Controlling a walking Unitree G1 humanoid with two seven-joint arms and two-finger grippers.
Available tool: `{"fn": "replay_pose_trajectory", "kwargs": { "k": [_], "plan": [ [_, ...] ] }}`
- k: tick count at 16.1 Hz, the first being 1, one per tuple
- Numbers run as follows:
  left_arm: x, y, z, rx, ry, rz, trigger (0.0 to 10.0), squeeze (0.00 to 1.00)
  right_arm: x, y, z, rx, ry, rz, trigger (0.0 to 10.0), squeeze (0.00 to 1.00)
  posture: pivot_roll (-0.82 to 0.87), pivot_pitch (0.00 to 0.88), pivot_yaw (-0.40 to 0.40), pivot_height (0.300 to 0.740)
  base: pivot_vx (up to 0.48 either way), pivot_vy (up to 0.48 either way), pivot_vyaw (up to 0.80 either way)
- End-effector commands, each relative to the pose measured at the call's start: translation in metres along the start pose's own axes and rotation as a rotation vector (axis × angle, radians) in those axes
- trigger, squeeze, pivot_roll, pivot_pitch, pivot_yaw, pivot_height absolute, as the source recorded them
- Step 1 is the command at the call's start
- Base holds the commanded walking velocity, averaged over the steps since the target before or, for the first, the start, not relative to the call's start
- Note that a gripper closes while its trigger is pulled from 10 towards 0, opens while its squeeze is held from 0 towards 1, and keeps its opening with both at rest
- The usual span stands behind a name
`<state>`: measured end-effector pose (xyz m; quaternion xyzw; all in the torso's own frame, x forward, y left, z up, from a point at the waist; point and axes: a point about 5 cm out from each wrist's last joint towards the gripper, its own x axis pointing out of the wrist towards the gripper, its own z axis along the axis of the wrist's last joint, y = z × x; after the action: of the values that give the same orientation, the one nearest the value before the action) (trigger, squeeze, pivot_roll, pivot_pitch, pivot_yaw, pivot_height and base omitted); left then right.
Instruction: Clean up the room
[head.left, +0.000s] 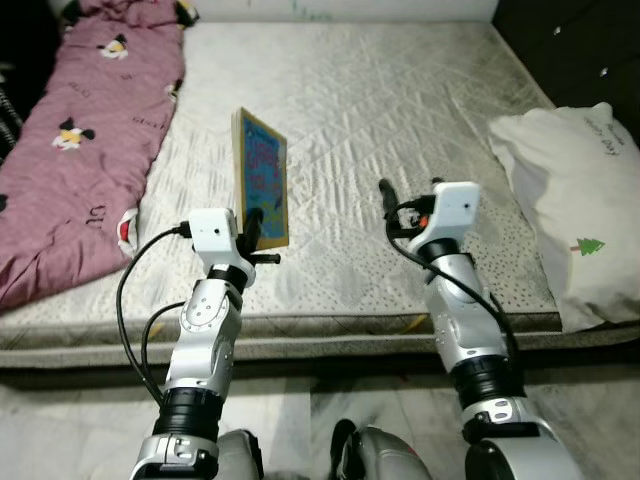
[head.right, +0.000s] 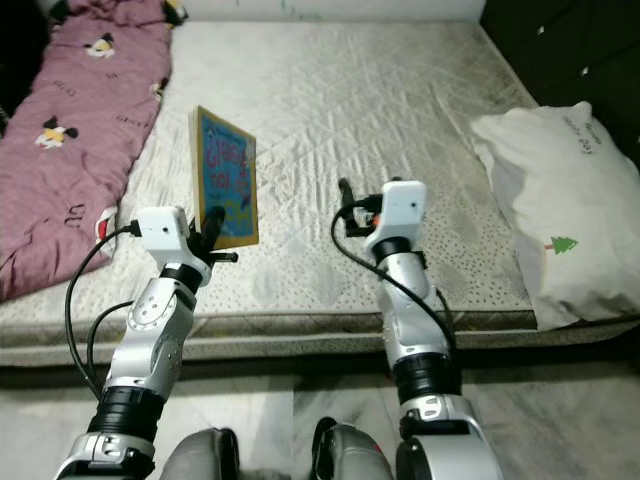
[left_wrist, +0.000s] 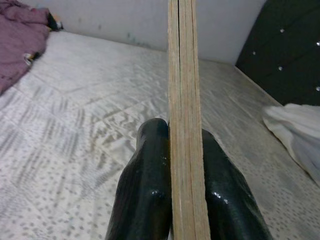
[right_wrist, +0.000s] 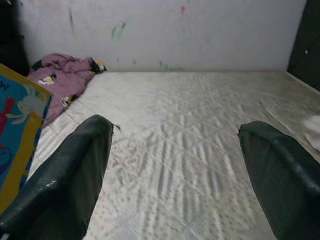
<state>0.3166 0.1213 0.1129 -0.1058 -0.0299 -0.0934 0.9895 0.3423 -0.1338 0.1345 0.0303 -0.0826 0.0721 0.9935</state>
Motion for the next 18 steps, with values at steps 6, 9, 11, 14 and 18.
{"fn": "replay_pose_trajectory", "kwargs": {
  "k": [6, 9, 11, 14, 18],
  "plan": [
    [-0.0005, -0.0027, 0.0127, -0.021, -0.077, -0.05, 10.0, 0.0, 0.0015, 0.0031, 0.0018, 0.004, -0.01, 0.006, 10.0, 0.0, -0.01, 0.147, -0.017, 0.74, 0.276, 0.0, 0.0],
    [0.0004, -0.0031, 0.0135, -0.025, -0.081, -0.058, 10.0, 0.0, 0.0017, 0.0022, 0.0025, -0.001, -0.013, 0.004, 10.0, 0.0, -0.01, 0.147, -0.017, 0.74, 0.444, 0.0, 0.0],
    [0.0007, -0.0035, 0.0133, -0.023, -0.08, -0.062, 10.0, 0.0, 0.002, 0.0018, 0.0025, -0.003, -0.014, 0.003, 10.0, 0.0, -0.01, 0.144, -0.017, 0.74, 0.469, 0.0, 0.0],
    [0.0011, -0.0038, 0.0119, -0.021, -0.07, -0.062, 10.0, 0.0, 0.003, 0.0014, 0.0031, -0.007, -0.016, 0.004, 10.0, 0.0, -0.01, 0.136, -0.017, 0.74, 0.459, 0.0, 0.0],
    [0.0031, -0.0005, 0.0084, 0.003, -0.043, -0.004, 10.0, 0.0, 0.0034, -0.0011, 0.0031, -0.012, -0.017, 0.0, 10.0, 0.0, -0.01, 0.131, -0.016, 0.74, 0.095, 0.0, 0.0]
  ]
}}
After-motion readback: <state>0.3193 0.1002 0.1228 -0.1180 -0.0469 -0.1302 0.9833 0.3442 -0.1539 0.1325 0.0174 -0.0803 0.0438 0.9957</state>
